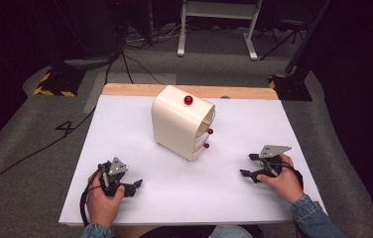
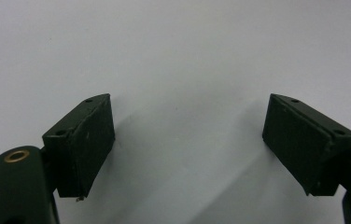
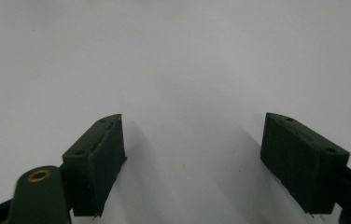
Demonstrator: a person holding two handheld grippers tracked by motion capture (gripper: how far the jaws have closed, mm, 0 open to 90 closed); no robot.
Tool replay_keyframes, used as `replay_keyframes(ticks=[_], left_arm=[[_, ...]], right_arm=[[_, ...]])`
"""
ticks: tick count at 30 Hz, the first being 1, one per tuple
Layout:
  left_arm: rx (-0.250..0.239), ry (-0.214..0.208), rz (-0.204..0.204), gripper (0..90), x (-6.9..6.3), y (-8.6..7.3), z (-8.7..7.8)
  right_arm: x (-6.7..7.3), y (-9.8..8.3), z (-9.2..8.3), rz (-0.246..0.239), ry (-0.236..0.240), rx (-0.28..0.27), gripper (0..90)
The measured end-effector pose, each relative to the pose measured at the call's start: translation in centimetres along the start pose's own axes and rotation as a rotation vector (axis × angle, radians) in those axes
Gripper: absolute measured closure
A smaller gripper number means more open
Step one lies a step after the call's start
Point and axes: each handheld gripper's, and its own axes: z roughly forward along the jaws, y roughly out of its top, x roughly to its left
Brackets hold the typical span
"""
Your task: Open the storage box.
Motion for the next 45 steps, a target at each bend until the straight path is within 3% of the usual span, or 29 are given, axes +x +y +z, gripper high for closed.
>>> replay_keyframes(ticks=[18, 21, 22, 27, 35, 45], left_arm=[[-0.001, -0.002, -0.002, 17.1, 0.0, 0.0, 0.0], [0.0, -0.001, 0.0, 17.1, 0.0, 0.0, 0.0], [0.0, -0.001, 0.0, 17.1, 0.0, 0.0, 0.0], [-0.001, 0.001, -0.001, 17.1, 0.0, 0.0, 0.0], [-0.002, 0.005, 0.003, 17.1, -0.1, 0.0, 0.0], [0.0, 0.002, 0.002, 17.1, 0.0, 0.0, 0.0]], right_arm=[[0.2, 0.2, -0.1, 0.017, -0.014, 0.014, 24.3], [0.4, 0.8, -0.3, -0.014, 0.018, 0.044, 42.2], [0.5, 1.0, -0.4, -0.017, 0.031, 0.052, 40.4], [1.0, 2.1, -0.6, -0.007, 0.057, -0.01, 37.5], [1.6, 5.3, -1.1, -0.032, 0.094, -0.13, 48.8], [2.0, 7.8, 0.8, -0.064, 0.124, -0.185, 54.8]])
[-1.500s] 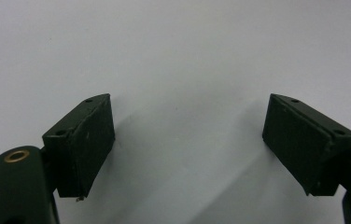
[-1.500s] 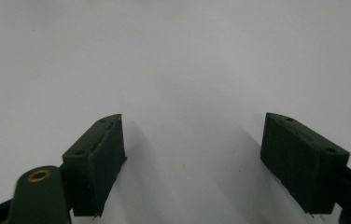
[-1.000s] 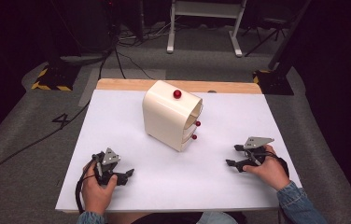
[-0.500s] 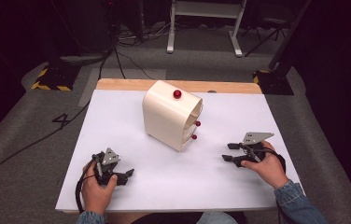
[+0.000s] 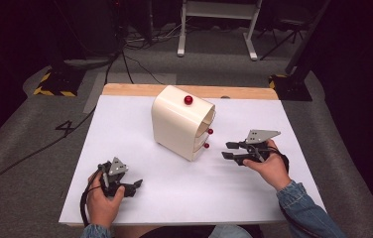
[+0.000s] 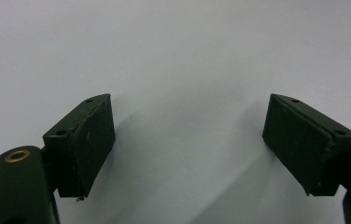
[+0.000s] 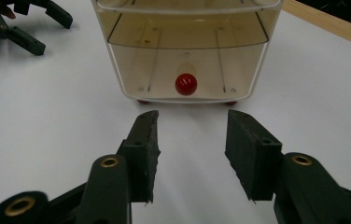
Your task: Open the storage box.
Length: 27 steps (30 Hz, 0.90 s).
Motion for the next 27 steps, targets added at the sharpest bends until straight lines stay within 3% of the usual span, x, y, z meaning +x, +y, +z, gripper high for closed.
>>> replay_keyframes(ticks=[9, 12, 18, 27], left_arm=[[0.0, -0.002, -0.001, 17.0, 0.0, 0.0, 0.0], [0.0, -0.002, -0.001, 17.0, 0.0, 0.0, 0.0], [0.0, -0.001, 0.0, 17.0, 0.0, 0.0, 0.0], [0.0, -0.002, -0.002, 17.0, 0.0, 0.0, 0.0]], right_arm=[[-0.3, 0.7, 2.8, 0.014, 0.037, -0.08, 60.2], [-0.3, 0.6, 3.9, 0.019, 0.065, -0.079, 62.2], [-0.3, 0.4, 5.4, 0.01, 0.049, -0.044, 68.3], [-0.2, 0.4, 6.3, 0.021, 0.019, -0.043, 73.5]])
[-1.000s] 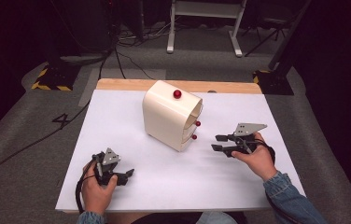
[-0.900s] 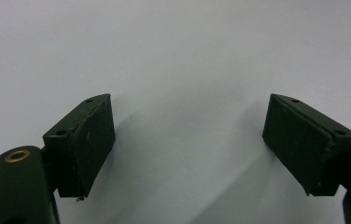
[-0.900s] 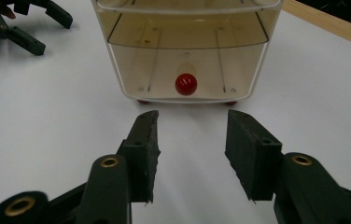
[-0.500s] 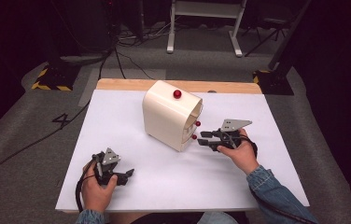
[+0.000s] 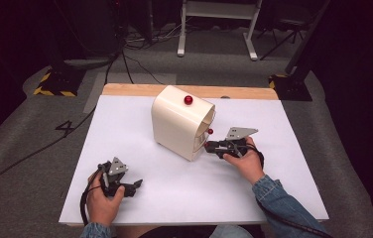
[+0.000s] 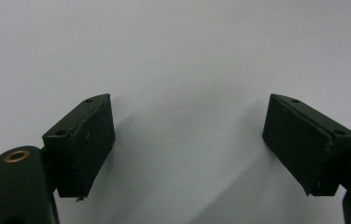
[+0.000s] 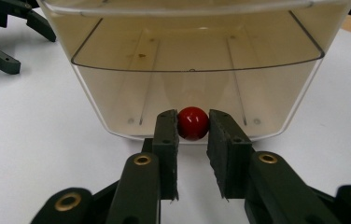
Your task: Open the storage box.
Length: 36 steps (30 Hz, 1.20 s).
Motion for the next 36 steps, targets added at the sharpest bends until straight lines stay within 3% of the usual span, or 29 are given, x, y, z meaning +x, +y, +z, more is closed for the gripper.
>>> replay_keyframes(ticks=[3, 12, 22, 36], left_arm=[[0.0, 0.002, 0.001, 17.0, 0.0, 0.0, 0.0], [0.0, 0.0, 0.0, 17.0, 0.0, 0.0, 0.0], [0.0, 0.002, 0.002, 17.0, 0.0, 0.0, 0.0], [0.001, 0.0, 0.001, 17.1, 0.0, 0.0, 0.0]], right_arm=[[0.0, -0.1, 0.0, 0.02, 0.004, -0.008, 74.2], [0.3, -0.2, -0.4, 0.01, -0.017, -0.022, 74.6], [0.9, -0.7, -3.0, -0.002, -0.043, -0.011, 74.7], [1.4, -2.5, -6.1, 0.041, -0.053, -0.023, 74.7]])
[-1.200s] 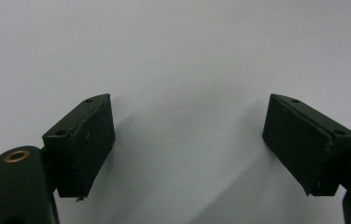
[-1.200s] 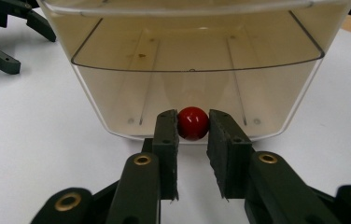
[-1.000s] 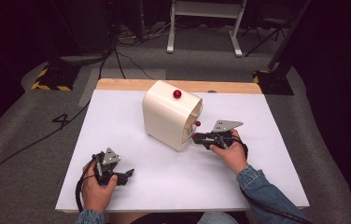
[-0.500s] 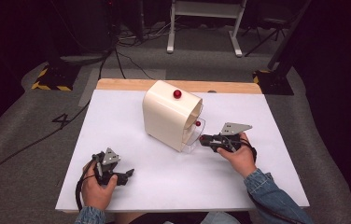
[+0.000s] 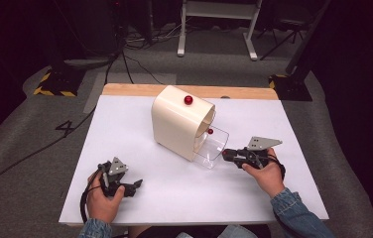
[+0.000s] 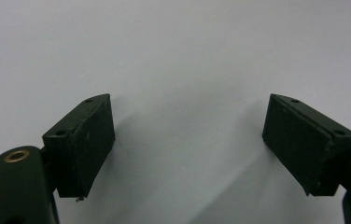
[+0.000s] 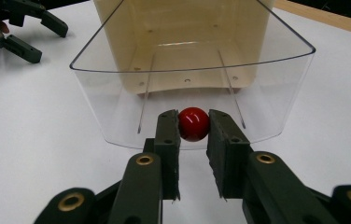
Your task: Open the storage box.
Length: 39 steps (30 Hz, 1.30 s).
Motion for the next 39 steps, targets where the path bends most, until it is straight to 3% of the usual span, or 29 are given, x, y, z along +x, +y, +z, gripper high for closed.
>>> replay_keyframes(ticks=[15, 26, 35, 39], left_arm=[[-0.001, 0.0, -0.001, 17.1, 0.0, 0.0, 0.0], [-0.001, -0.001, -0.002, 17.1, 0.0, 0.0, 0.0], [-0.001, -0.001, -0.002, 17.1, 0.0, 0.0, 0.0], [-0.002, 0.0, -0.001, 17.0, 0.0, 0.0, 0.0]], right_arm=[[-0.1, -1.7, -0.8, 0.025, -0.006, 0.025, 74.2], [-0.4, -2.4, -2.2, 0.052, -0.047, 0.029, 62.5], [0.2, -1.7, -4.1, 0.026, -0.069, 0.002, 58.7], [0.4, 0.0, -5.0, 0.007, -0.073, -0.032, 58.5]])
